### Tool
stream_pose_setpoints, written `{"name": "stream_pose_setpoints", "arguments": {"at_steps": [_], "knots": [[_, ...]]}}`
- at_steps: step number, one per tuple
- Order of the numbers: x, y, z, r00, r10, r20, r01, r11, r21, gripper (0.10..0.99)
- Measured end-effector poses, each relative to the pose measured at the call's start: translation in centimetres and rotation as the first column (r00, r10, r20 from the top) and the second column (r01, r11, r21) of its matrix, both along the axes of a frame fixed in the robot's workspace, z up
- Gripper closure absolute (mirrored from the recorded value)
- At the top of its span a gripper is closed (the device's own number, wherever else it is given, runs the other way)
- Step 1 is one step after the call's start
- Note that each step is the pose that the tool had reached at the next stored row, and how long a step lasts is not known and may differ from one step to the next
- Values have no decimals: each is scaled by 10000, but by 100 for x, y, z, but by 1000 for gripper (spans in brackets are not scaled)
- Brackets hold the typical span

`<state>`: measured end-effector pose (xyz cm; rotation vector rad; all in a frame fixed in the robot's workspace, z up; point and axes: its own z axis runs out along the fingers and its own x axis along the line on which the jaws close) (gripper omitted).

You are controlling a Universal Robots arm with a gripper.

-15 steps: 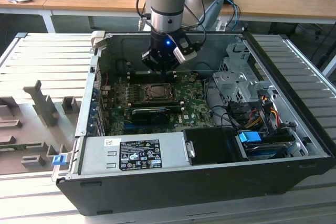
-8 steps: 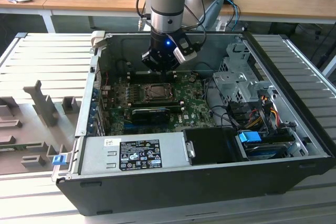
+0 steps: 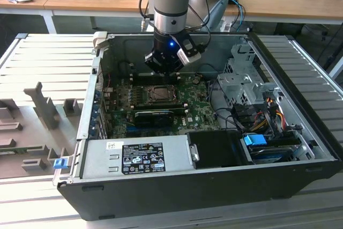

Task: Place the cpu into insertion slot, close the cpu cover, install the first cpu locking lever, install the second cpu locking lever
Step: 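Install the second cpu locking lever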

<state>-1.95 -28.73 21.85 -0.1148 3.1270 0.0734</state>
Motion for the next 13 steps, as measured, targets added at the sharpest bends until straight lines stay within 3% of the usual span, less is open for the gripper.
{"name": "stream_pose_setpoints", "arguments": {"at_steps": [9,13], "knots": [[0,-48,0,10000,0,0,0,10000,-1,980],[1,-50,96,10000,0,-2,0,10000,-7,980]]}}
